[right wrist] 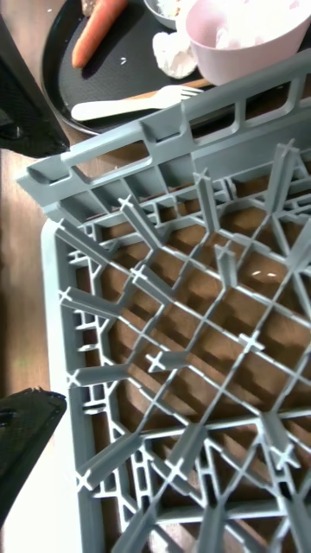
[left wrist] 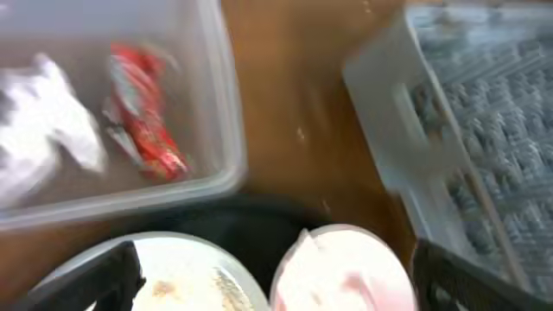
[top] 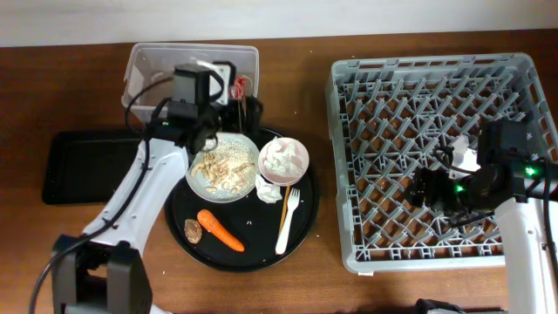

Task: Sort waste into correct bins and load items into the dishwasher rack

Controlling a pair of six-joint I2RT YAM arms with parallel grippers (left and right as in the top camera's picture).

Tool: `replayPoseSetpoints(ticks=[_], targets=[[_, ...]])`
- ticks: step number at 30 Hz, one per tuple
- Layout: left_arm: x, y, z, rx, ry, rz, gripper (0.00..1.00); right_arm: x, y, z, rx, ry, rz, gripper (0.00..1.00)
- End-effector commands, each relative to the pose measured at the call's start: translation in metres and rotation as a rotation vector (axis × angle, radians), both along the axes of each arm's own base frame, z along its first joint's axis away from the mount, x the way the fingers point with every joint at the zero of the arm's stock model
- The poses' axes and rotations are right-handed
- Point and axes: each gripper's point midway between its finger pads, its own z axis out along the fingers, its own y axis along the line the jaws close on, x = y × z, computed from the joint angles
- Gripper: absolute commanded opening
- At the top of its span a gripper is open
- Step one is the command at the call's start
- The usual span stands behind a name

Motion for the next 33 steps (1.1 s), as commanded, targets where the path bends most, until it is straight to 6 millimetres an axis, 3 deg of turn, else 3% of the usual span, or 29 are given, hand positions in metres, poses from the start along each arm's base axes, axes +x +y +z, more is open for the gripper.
replayPoseSetpoints(ticks=[1,3,6,11,13,15,16,17,19,21,22,24,26,28,29,31,32,33], targets=[[-0.043,-0.035,-0.023,-0.009,0.160,-0.118,0.99,0.000,-0.002,0.003,-0.016,-0.011,0.010,0.89],[-0.051,-0.047,-0.035,0.014,0.193,-0.145,0.99,0.000,-0.002,0.003,-0.016,-0.010,0.010,0.89],[-0.067,-0.081,-0.071,0.074,0.255,-0.217,0.99,0.000,-0.002,0.003,-0.015,-0.008,0.010,0.89],[-0.075,-0.087,-0.120,0.150,0.341,-0.225,0.90,-0.001,-0.002,0.002,-0.015,-0.004,0.009,0.90],[-0.074,-0.087,-0.127,0.156,0.350,-0.223,0.89,-0.002,-0.002,0.002,-0.014,-0.001,0.010,0.90],[-0.075,-0.086,-0.138,0.165,0.372,-0.223,0.75,-0.002,-0.002,0.002,-0.013,-0.001,0.010,0.89],[-0.077,-0.085,-0.144,0.169,0.385,-0.223,0.74,-0.002,-0.002,0.002,-0.014,-0.001,0.010,0.89],[-0.077,-0.085,-0.147,0.172,0.393,-0.224,0.65,-0.002,-0.002,0.002,-0.014,-0.001,0.010,0.90],[-0.076,-0.086,-0.146,0.170,0.389,-0.223,0.30,-0.002,-0.002,0.002,-0.014,-0.001,0.010,0.89],[-0.074,-0.086,-0.144,0.168,0.381,-0.223,0.07,-0.002,-0.002,0.002,-0.014,-0.001,0.010,0.89],[-0.071,-0.088,-0.140,0.163,0.370,-0.223,0.01,-0.002,-0.002,0.002,-0.014,-0.001,0.010,0.89],[-0.065,-0.091,-0.126,0.152,0.340,-0.223,0.01,-0.002,-0.002,0.002,-0.014,0.000,0.010,0.89],[-0.057,-0.095,-0.094,0.127,0.273,-0.223,0.01,-0.003,-0.002,0.002,-0.013,0.003,0.010,0.89],[-0.047,-0.092,-0.045,0.102,0.163,-0.201,0.01,-0.003,-0.002,0.002,-0.013,0.003,0.010,0.89],[-0.042,-0.084,-0.030,0.118,0.118,-0.166,0.01,-0.003,-0.002,0.002,-0.013,0.003,0.010,0.90],[-0.021,-0.040,0.014,0.192,-0.025,-0.001,0.01,-0.003,-0.002,0.002,-0.014,0.002,0.010,0.89],[-0.001,-0.007,0.036,0.237,-0.116,0.130,0.01,-0.003,-0.002,0.002,-0.014,0.002,0.010,0.89],[0.008,0.006,0.042,0.247,-0.145,0.178,0.01,-0.003,-0.002,0.002,-0.014,0.002,0.010,0.89]])
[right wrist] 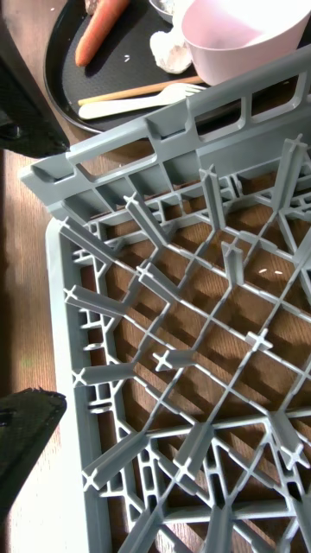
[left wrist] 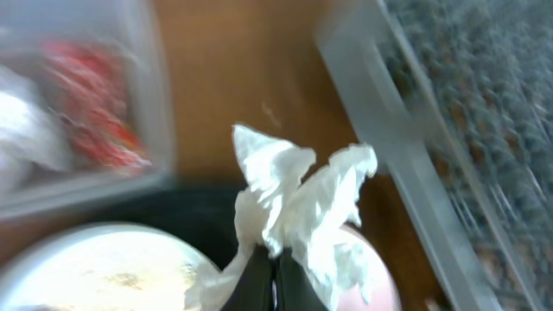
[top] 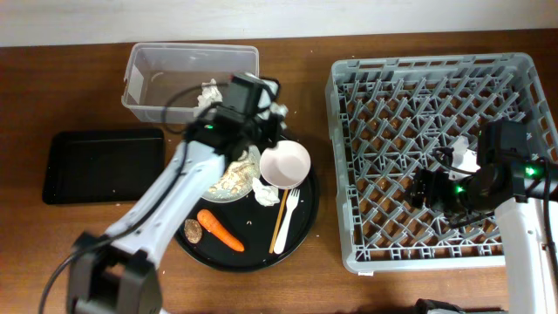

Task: Sort waste into correct bins and load items into the dishwasher rack

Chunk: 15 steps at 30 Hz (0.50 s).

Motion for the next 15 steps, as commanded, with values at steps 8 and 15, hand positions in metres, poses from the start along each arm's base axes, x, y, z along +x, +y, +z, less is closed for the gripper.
replayPoseSetpoints(ticks=[8,15], targets=[[0.093,0.128,0.005,0.092,-0.202,0.391,0.55,0.000,-0.002,0.003,-0.014,-0.010,0.010,0.89],[0.055,0.109,0.014,0.024,-0.082,0.278,0.93,0.000,-0.002,0.003,-0.013,-0.009,0.010,0.89]])
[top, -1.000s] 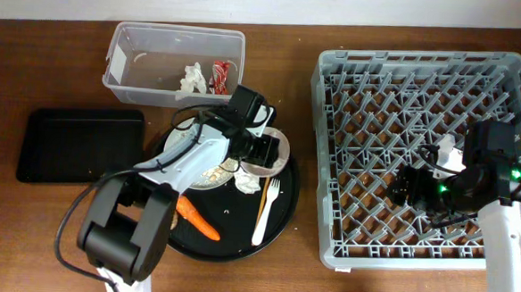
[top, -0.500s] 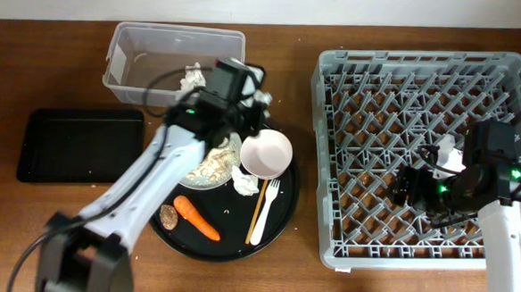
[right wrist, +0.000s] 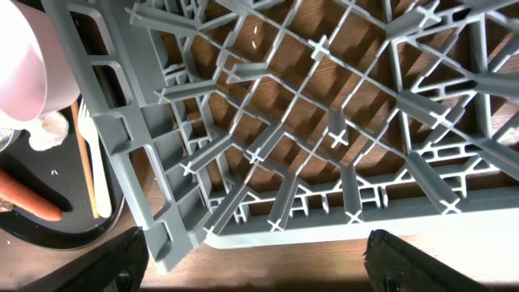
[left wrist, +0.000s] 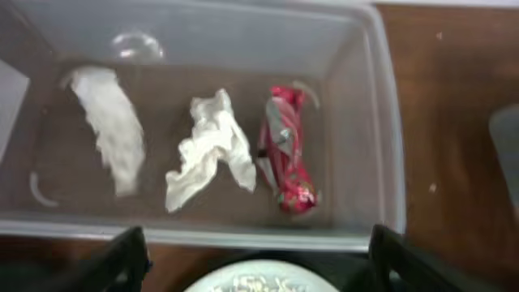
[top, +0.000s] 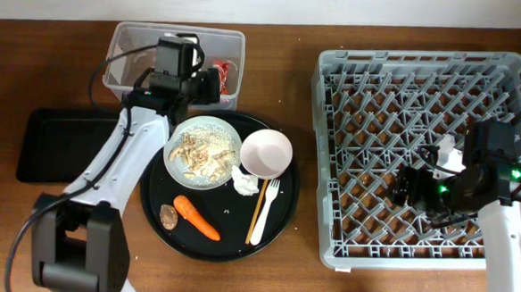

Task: Sort waste into correct bins and load items into the dishwasher rack

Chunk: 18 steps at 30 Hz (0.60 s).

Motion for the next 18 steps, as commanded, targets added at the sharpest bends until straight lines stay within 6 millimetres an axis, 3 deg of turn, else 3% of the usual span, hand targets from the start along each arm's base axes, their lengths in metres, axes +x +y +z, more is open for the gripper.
replayPoseSetpoints(ticks=[1,3,7,10,11,12,14,18], targets=[[-0.026,-0.011,0.018,-0.067,0.050,-0.066,0.93,0.000,-0.002,0.003,-0.014,-0.009,0.010,0.89],[-0.044,-0.014,0.004,-0.080,0.146,-0.088,0.91,-0.001,-0.002,0.003,-0.013,-0.005,0.010,0.89],[-0.113,-0.050,-0.023,-0.212,0.446,-0.226,0.89,-0.001,-0.002,0.003,-0.013,-0.006,0.010,0.89],[-0.180,-0.065,-0.042,-0.154,0.695,-0.268,0.89,-0.001,-0.002,0.003,-0.013,-0.006,0.010,0.89],[-0.193,-0.073,-0.049,-0.137,0.724,-0.296,0.89,-0.001,-0.002,0.003,-0.013,-0.006,0.010,0.89],[-0.202,-0.079,-0.060,-0.103,0.738,-0.318,0.84,-0.001,-0.002,0.003,-0.013,-0.006,0.010,0.89],[-0.214,-0.087,-0.079,-0.062,0.747,-0.317,0.84,-0.002,-0.002,0.002,-0.012,-0.002,0.010,0.89],[-0.218,-0.103,-0.107,-0.036,0.681,-0.374,0.83,-0.002,-0.002,0.002,-0.012,-0.002,0.010,0.89]])
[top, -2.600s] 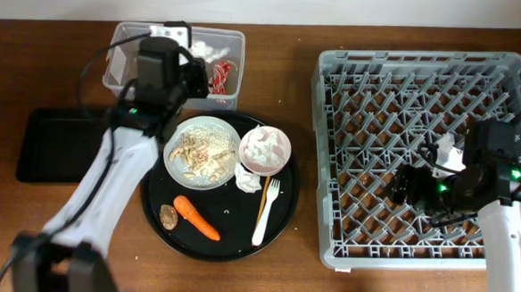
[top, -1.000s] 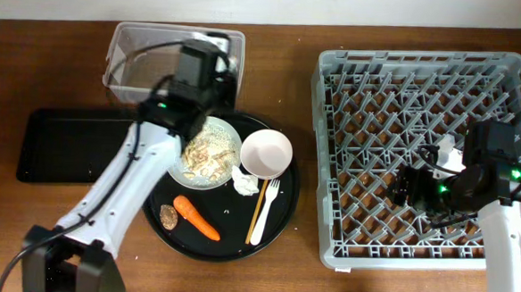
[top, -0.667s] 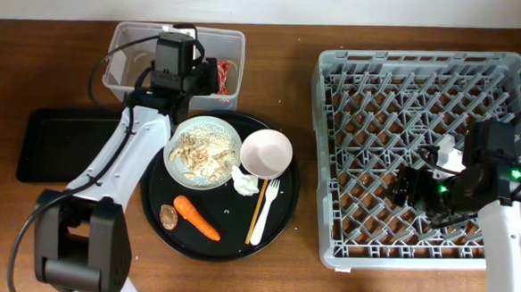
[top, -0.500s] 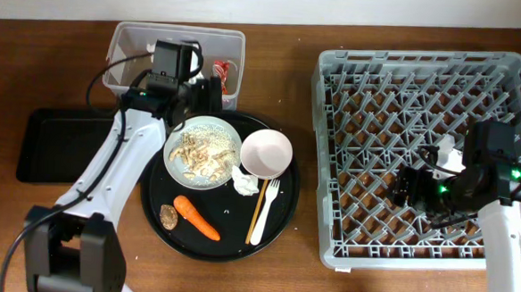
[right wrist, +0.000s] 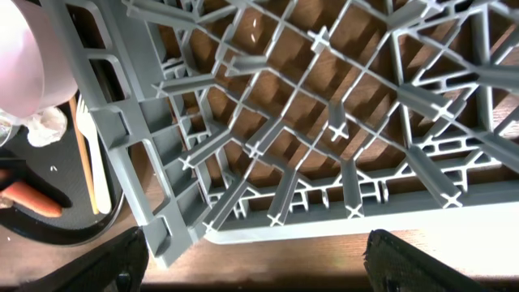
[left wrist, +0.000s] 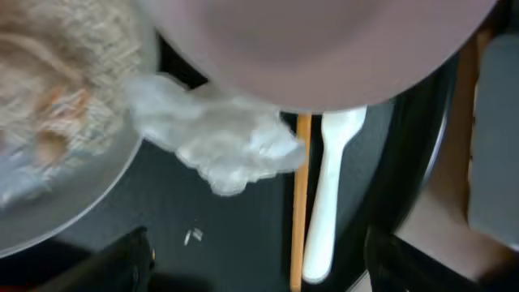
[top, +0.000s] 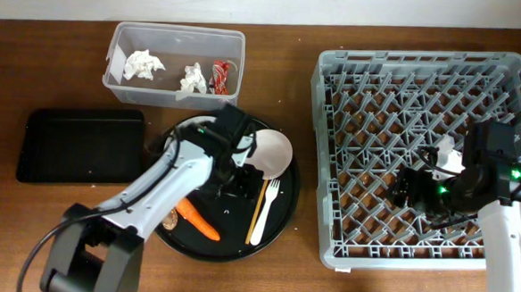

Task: Sort waste into correct bins and load items into the dishwasher rack

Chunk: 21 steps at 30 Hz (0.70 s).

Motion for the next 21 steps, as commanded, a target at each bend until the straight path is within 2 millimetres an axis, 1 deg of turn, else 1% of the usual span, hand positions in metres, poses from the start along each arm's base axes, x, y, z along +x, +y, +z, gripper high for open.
replayPoseSetpoints(ticks=[1,3,7,12,18,19,20,21], targets=[[0.000,0.000,-0.013,0.034,-0.058,-0.010,0.83,0.001,-0.002,0.003,-0.014,-0.011,0.010,0.89],[0.005,0.000,-0.016,0.040,-0.091,-0.009,0.82,0.001,-0.002,0.003,-0.014,-0.011,0.010,0.89],[0.011,-0.003,-0.015,0.027,-0.110,0.022,0.82,0.001,-0.002,0.003,-0.014,-0.011,0.010,0.89],[0.005,-0.015,-0.015,0.031,-0.123,-0.011,0.82,0.001,-0.002,0.003,-0.014,-0.011,0.010,0.89],[0.007,-0.019,-0.034,0.071,-0.120,-0.003,0.81,0.001,-0.002,0.003,-0.014,-0.011,0.010,0.89],[0.010,-0.019,-0.034,0.077,-0.134,0.000,0.76,0.001,-0.002,0.003,-0.014,-0.011,0.010,0.89],[0.013,-0.016,-0.034,0.092,-0.149,0.005,0.68,0.001,-0.002,0.003,-0.014,-0.011,0.010,0.89],[0.015,-0.014,-0.034,0.104,-0.156,0.007,0.62,0.001,-0.002,0.003,-0.014,-0.011,0.010,0.89]])
